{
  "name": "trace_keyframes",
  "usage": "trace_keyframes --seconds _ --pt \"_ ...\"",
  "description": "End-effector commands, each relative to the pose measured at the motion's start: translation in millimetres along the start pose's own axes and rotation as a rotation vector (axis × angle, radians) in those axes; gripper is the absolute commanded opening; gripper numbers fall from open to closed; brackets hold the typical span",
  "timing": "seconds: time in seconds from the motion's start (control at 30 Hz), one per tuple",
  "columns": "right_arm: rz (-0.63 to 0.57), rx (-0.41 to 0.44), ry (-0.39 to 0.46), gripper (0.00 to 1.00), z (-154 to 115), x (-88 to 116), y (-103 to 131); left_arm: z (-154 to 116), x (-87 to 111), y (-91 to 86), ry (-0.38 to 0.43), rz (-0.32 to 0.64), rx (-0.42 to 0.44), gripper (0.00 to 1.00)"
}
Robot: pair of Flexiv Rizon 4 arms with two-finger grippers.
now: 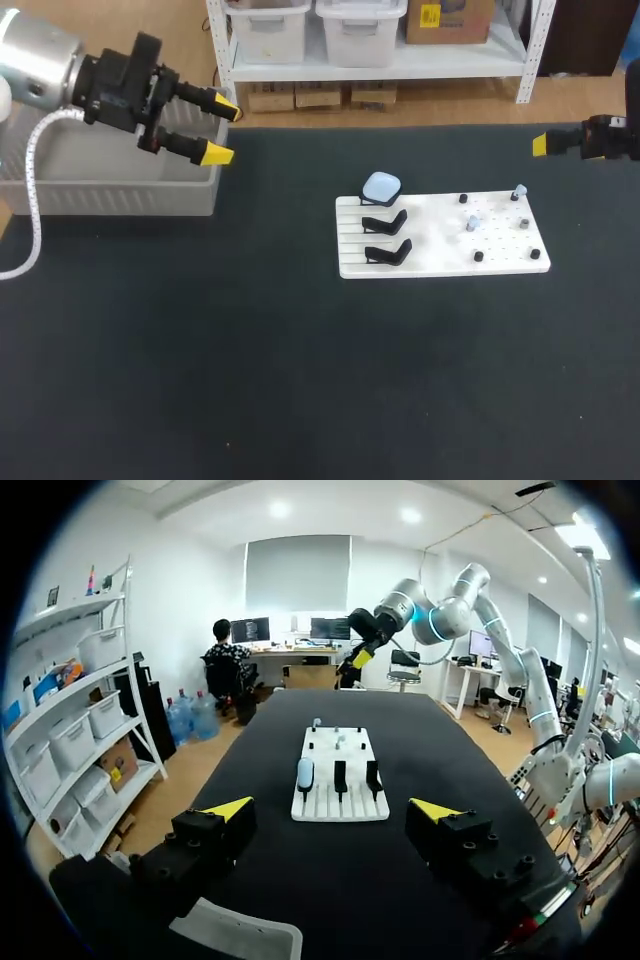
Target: Pick up each earbud case from the left stands, insert the matching earbuds, close the lid, and place the case in the box.
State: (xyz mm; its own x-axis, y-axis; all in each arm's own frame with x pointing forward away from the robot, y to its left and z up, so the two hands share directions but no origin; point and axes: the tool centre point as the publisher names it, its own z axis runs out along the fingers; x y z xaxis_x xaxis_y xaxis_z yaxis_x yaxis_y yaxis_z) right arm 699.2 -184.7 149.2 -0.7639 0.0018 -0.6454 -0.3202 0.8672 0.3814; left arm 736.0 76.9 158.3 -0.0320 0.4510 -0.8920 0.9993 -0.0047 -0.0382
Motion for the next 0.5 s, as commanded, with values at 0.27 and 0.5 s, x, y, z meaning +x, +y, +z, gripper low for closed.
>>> trace_keyframes --seconds 0.27,0.5 --pt "0.000 0.000 0.001 1.00 0 0 0 3 9.2 -2.7 0.005 -0.044 0.035 1.00" --pt "0.000 0.000 0.001 1.00 0 0 0 30 18.8 4.0 0.008 -0.073 0.068 1.00"
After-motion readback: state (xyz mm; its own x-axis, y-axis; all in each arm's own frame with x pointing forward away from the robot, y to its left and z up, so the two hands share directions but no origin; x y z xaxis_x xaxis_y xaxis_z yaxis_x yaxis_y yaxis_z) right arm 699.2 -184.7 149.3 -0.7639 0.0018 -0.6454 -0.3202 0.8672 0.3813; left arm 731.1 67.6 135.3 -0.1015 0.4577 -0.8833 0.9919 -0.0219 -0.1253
